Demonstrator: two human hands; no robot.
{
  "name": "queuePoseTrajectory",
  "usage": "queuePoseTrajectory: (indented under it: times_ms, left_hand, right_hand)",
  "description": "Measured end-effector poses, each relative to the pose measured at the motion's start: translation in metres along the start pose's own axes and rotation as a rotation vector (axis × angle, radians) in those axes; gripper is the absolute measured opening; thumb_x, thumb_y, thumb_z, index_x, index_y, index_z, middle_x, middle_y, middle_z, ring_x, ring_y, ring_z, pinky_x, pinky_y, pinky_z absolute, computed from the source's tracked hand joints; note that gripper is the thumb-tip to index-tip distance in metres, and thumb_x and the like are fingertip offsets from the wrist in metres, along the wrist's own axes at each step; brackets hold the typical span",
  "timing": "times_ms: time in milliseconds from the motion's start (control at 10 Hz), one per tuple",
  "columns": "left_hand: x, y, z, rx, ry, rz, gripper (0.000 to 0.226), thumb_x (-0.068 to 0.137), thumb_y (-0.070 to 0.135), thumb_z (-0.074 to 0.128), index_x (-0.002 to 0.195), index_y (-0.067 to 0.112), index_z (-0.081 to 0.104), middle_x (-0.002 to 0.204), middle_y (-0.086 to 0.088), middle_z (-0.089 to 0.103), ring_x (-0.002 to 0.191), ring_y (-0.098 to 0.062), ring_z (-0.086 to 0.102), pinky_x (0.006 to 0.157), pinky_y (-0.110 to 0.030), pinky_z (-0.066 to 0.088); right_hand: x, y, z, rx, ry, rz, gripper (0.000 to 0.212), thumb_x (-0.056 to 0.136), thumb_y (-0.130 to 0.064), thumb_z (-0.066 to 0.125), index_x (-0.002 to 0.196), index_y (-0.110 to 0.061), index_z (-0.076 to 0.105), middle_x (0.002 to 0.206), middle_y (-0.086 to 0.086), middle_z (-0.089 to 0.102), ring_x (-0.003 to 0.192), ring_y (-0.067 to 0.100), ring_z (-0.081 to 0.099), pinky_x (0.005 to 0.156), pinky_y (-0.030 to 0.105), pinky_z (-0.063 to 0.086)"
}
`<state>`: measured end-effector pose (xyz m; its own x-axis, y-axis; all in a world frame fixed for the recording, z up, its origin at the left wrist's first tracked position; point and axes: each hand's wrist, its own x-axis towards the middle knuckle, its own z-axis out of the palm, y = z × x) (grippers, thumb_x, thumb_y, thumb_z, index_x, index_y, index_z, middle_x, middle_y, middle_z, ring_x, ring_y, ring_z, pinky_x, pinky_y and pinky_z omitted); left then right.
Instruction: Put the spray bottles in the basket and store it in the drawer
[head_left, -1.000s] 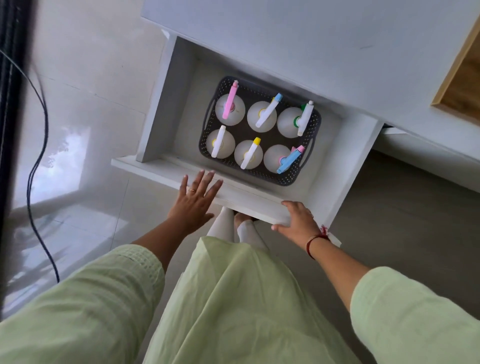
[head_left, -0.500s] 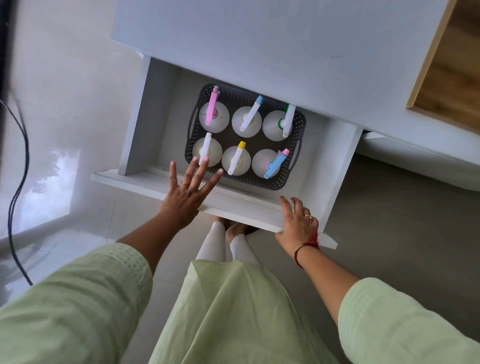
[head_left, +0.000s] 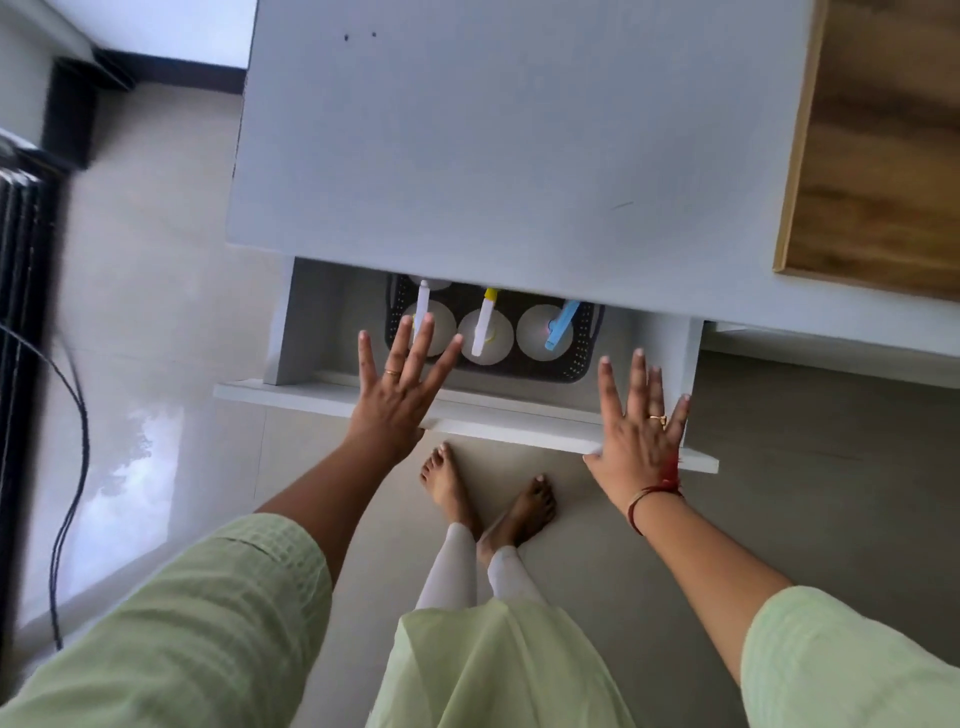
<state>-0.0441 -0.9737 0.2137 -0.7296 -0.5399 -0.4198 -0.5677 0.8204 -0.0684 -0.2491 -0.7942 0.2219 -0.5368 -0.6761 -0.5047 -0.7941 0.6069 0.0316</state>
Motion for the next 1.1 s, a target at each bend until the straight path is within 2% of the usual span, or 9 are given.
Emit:
queuePoseTrajectory:
  times_ms: [100, 200, 300, 400, 500, 600, 800, 900, 1100]
  left_hand:
    - [0.015, -0.006, -0.008, 0.013, 0.079, 0.016, 0.127, 0.063, 0.032, 0.083, 0.149, 0.026, -0.01, 0.155, -0.013, -0.015, 0.143, -0.035, -0.012, 0.108, -0.066, -0.003]
    - [0.031, -0.011, -0.016, 0.054, 0.139, 0.031, 0.127, 0.06, 0.032, 0.084, 0.151, 0.025, -0.004, 0.155, -0.014, -0.009, 0.145, -0.033, -0.004, 0.108, -0.067, 0.003]
    - [0.05, -0.013, -0.023, 0.127, 0.204, 0.063, 0.121, 0.062, 0.026, 0.083, 0.151, 0.024, 0.0, 0.155, -0.015, -0.004, 0.146, -0.036, 0.01, 0.108, -0.068, 0.012]
    - [0.067, -0.014, -0.028, 0.169, 0.255, 0.07, 0.114, 0.067, 0.017, 0.079, 0.151, 0.023, 0.003, 0.154, -0.016, -0.001, 0.145, -0.037, 0.019, 0.108, -0.067, 0.017]
    - [0.079, -0.017, -0.032, 0.132, 0.276, 0.047, 0.103, 0.075, 0.005, 0.066, 0.152, 0.023, -0.001, 0.156, -0.015, -0.004, 0.147, -0.037, 0.014, 0.11, -0.066, 0.013]
    - [0.09, -0.014, -0.038, 0.086, 0.272, 0.021, 0.091, 0.081, 0.001, 0.055, 0.15, 0.022, 0.0, 0.159, -0.017, 0.011, 0.146, -0.038, 0.015, 0.11, -0.066, 0.012]
    - [0.101, -0.01, -0.041, 0.03, 0.246, -0.011, 0.091, 0.085, 0.009, 0.055, 0.15, 0.021, -0.007, 0.16, -0.017, 0.005, 0.148, -0.036, 0.007, 0.112, -0.065, 0.006]
    - [0.103, -0.006, -0.042, 0.03, 0.259, -0.025, 0.088, 0.085, 0.014, 0.06, 0.152, 0.019, 0.002, 0.159, -0.019, 0.01, 0.147, -0.037, 0.012, 0.111, -0.066, 0.009]
    - [0.099, 0.001, -0.045, -0.036, 0.243, -0.055, 0.088, 0.087, 0.024, 0.059, 0.152, 0.018, 0.0, 0.16, -0.018, 0.004, 0.148, -0.037, 0.007, 0.112, -0.065, 0.006]
  right_hand:
    - [0.016, 0.0, -0.009, -0.035, 0.03, -0.02, 0.125, 0.075, -0.031, 0.074, 0.139, -0.032, -0.033, 0.148, 0.006, -0.036, 0.15, 0.03, -0.002, 0.115, 0.059, -0.001]
    - [0.032, 0.0, -0.015, -0.038, 0.075, -0.021, 0.125, 0.076, -0.03, 0.073, 0.138, -0.031, -0.036, 0.146, 0.005, -0.04, 0.149, 0.029, -0.006, 0.111, 0.058, -0.007]
    - [0.048, 0.002, -0.023, -0.034, 0.139, -0.02, 0.124, 0.074, -0.029, 0.076, 0.143, -0.03, -0.027, 0.15, 0.007, -0.033, 0.147, 0.027, -0.008, 0.11, 0.058, -0.009]
    - [0.065, 0.005, -0.035, -0.061, 0.175, -0.029, 0.123, 0.073, -0.027, 0.077, 0.144, -0.029, -0.024, 0.153, 0.007, -0.025, 0.149, 0.031, 0.0, 0.111, 0.059, -0.007]
    - [0.082, 0.004, -0.045, -0.076, 0.187, -0.023, 0.122, 0.076, -0.025, 0.075, 0.143, -0.029, -0.026, 0.16, 0.008, -0.017, 0.15, 0.031, 0.0, 0.111, 0.059, -0.007]
    - [0.095, 0.009, -0.051, -0.04, 0.195, 0.029, 0.117, 0.077, -0.026, 0.074, 0.148, -0.028, -0.02, 0.161, 0.01, -0.01, 0.15, 0.031, 0.0, 0.112, 0.061, -0.005]
    - [0.107, 0.019, -0.053, -0.018, 0.188, 0.053, 0.105, 0.081, -0.026, 0.069, 0.152, -0.025, -0.008, 0.162, 0.01, -0.007, 0.15, 0.03, 0.002, 0.113, 0.062, -0.001]
    - [0.108, 0.023, -0.053, -0.025, 0.18, 0.052, 0.102, 0.083, -0.029, 0.068, 0.152, -0.025, -0.007, 0.162, 0.01, -0.006, 0.15, 0.03, 0.003, 0.113, 0.063, -0.001]
    - [0.101, 0.028, -0.055, 0.043, 0.214, 0.055, 0.1, 0.084, -0.033, 0.066, 0.152, -0.024, -0.007, 0.162, 0.01, -0.007, 0.15, 0.03, 0.001, 0.114, 0.061, -0.002]
